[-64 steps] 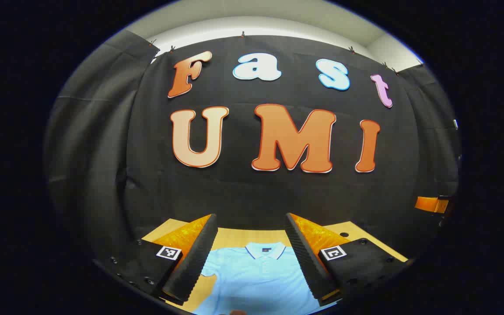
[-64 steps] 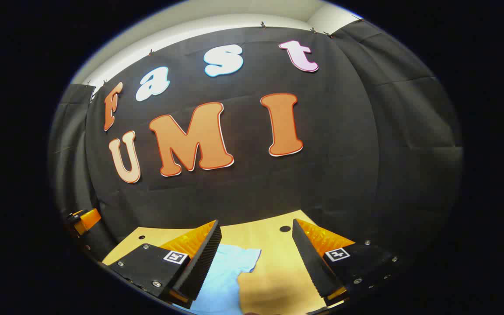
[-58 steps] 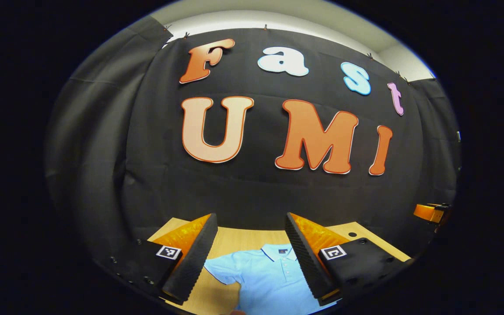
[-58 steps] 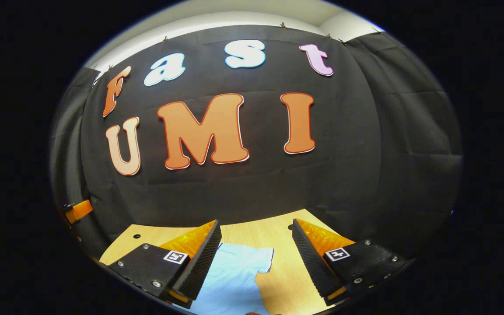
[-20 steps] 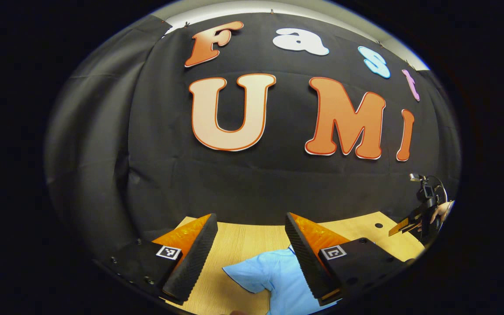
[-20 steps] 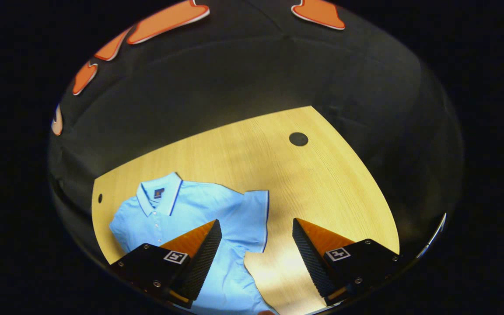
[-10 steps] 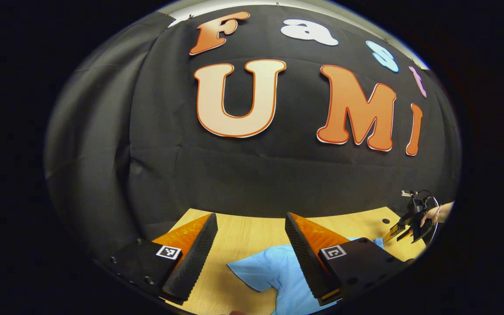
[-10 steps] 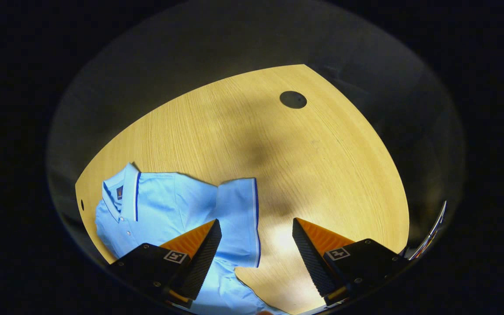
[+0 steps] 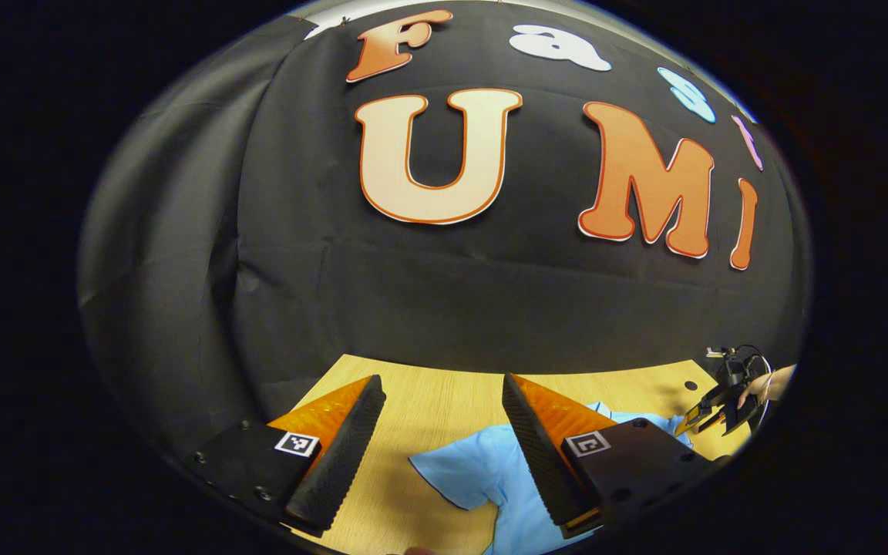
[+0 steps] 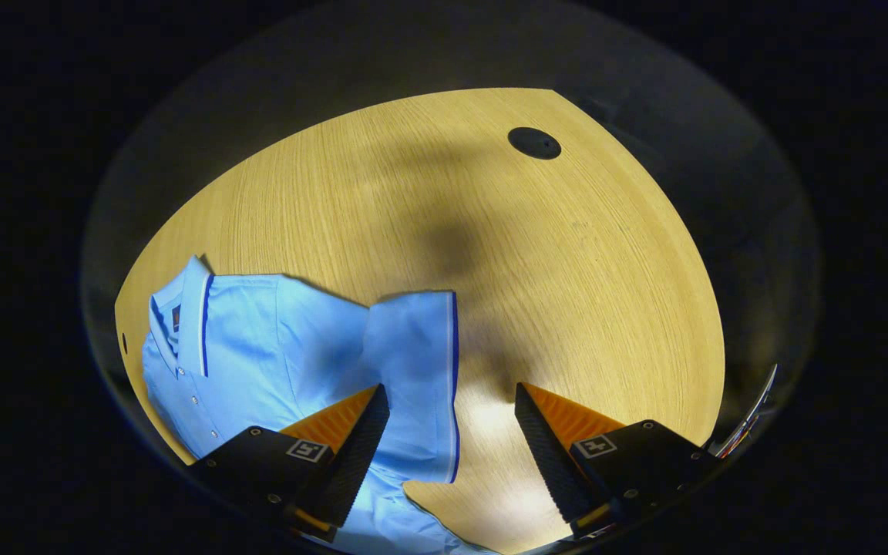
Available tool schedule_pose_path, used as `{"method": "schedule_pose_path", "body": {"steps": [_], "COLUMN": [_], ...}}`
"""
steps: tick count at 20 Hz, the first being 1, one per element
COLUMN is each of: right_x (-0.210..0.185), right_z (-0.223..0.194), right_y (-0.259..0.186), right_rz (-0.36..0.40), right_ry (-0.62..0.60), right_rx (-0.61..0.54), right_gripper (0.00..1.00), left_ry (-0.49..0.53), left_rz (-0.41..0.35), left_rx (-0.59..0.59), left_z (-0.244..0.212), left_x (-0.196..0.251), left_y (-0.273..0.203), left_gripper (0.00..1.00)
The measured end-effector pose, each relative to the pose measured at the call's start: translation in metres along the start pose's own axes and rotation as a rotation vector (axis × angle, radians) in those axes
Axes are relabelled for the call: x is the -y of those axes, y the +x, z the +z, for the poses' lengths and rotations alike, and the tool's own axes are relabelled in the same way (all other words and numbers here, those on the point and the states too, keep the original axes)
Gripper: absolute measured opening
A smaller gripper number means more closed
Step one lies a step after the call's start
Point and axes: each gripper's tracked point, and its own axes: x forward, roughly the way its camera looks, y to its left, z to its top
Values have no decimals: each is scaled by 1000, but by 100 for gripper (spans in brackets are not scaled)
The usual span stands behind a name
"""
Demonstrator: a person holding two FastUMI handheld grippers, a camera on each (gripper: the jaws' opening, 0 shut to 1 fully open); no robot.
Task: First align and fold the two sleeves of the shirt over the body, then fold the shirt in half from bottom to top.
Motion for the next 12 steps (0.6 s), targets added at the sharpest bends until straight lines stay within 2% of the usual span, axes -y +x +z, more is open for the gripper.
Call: {"method": "schedule_pose_path", "body": {"steps": [5, 7, 8, 9, 10, 11, 12], "right_x": [-5, -12, -13, -11, -11, -13, -15], "right_z": [2, 0, 2, 2, 4, 3, 1], "right_y": [2, 3, 2, 1, 1, 1, 2], "right_rz": [5, 21, 21, 21, 20, 19, 21], "right_ry": [4, 24, 30, 33, 39, 49, 59], "right_rx": [7, 1, 8, 9, 18, 26, 31], "right_gripper": [95, 87, 76, 77, 56, 54, 37], "left_ry": [4, 4, 0, -4, -7, -8, -9], "left_rz": [23, 28, 30, 31, 33, 36, 41], "left_rx": [-2, -10, -12, -12, -11, -12, -12], "left_z": [-6, -10, -9, -12, -11, -12, -12], "left_x": [-10, -14, -15, -16, -17, -17, -19], "left_y": [1, 2, 1, 2, 2, 1, 0], "left_gripper": [100, 100, 100, 100, 100, 100, 100]}}
